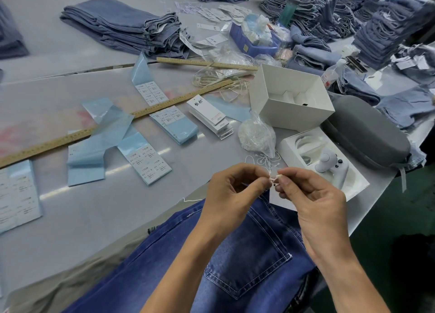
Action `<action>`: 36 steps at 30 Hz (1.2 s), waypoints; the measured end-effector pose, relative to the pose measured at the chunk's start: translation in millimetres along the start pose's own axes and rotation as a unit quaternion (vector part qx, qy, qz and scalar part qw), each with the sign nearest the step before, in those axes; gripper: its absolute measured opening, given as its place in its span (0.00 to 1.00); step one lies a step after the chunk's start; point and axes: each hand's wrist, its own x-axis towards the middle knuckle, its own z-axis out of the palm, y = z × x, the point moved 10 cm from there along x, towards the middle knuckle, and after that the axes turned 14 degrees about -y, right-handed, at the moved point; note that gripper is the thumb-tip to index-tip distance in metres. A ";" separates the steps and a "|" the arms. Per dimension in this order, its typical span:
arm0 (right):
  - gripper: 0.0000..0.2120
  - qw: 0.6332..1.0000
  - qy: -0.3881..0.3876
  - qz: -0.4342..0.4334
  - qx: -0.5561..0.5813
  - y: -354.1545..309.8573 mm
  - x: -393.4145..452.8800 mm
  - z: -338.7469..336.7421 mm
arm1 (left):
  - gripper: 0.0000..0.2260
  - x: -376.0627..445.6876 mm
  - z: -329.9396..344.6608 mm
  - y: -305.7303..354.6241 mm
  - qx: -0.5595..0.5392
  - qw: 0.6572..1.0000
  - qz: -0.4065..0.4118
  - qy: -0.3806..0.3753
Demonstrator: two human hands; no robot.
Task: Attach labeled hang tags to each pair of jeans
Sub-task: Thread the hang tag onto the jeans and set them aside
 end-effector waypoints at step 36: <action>0.09 0.995 -0.077 0.055 -0.043 0.8 -1.5 0.5 | 0.11 17.1 13.4 -29.6 0.004 0.990 -0.014 -0.141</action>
